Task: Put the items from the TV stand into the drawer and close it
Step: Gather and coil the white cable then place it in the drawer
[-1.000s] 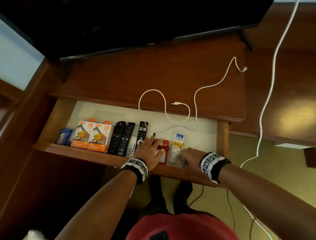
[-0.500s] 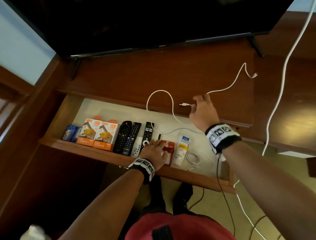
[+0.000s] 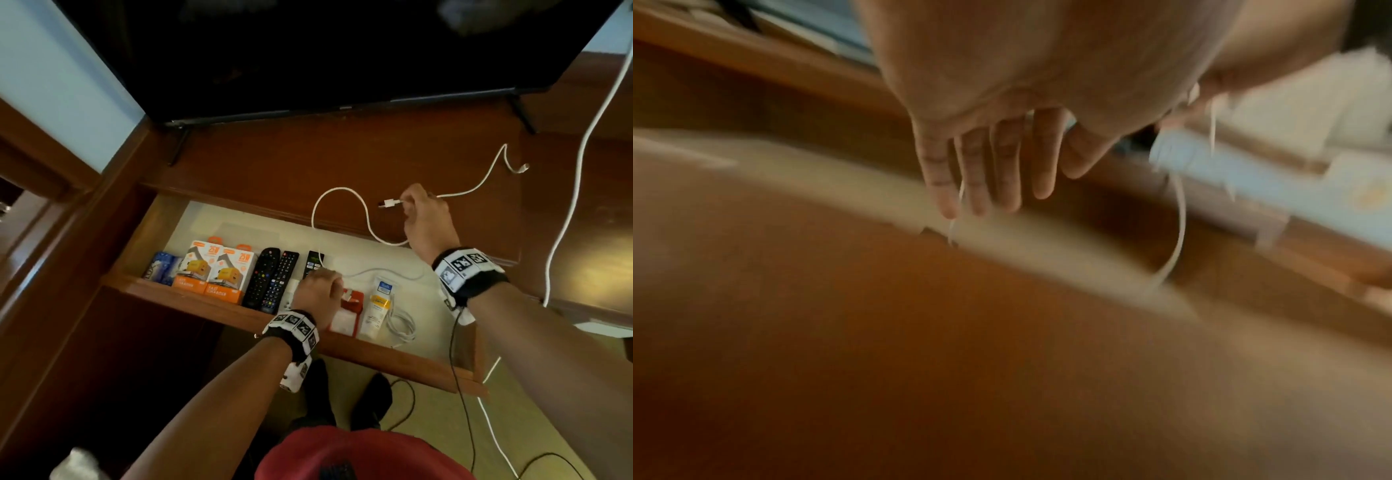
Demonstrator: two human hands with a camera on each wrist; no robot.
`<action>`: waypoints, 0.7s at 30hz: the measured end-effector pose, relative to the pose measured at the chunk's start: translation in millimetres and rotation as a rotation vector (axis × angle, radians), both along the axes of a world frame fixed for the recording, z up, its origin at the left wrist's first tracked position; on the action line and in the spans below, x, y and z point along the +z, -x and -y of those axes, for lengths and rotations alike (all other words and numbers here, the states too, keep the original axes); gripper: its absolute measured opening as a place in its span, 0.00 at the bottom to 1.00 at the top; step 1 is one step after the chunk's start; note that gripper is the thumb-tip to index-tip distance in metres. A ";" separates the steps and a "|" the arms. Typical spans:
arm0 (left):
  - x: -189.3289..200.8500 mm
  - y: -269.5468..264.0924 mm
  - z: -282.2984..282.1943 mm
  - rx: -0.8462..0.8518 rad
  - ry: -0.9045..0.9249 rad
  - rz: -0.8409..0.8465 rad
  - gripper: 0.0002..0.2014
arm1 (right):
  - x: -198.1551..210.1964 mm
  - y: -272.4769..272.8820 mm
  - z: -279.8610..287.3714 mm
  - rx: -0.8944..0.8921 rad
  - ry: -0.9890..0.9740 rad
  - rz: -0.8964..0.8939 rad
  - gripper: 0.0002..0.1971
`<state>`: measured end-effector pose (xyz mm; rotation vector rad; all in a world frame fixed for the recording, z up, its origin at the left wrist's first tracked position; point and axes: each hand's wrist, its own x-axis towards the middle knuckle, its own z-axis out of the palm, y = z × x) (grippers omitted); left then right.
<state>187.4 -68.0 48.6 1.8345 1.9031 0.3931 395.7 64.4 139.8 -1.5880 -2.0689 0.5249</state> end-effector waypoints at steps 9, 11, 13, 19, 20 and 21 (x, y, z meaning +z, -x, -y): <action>208.7 -21.4 -71.6 -0.147 -0.490 0.154 0.21 | 130.1 11.2 29.3 0.319 -0.337 -0.335 0.12; 230.9 -23.7 -81.8 -0.178 -0.486 0.216 0.19 | 153.9 11.8 28.6 0.273 -0.375 -0.397 0.10; 249.7 -18.0 -91.4 -0.131 -0.501 0.429 0.14 | 170.4 8.0 25.2 0.163 -0.276 -0.523 0.08; 309.3 6.3 -93.6 -0.192 -0.336 0.720 0.18 | 209.4 -7.5 9.3 0.187 -0.037 -0.699 0.09; 313.7 9.2 -90.2 -0.248 -0.276 0.702 0.18 | 218.0 -7.6 5.9 0.201 -0.086 -0.660 0.09; 316.5 11.7 -88.2 -0.293 -0.226 0.730 0.19 | 226.1 -5.5 4.2 0.227 -0.125 -0.623 0.09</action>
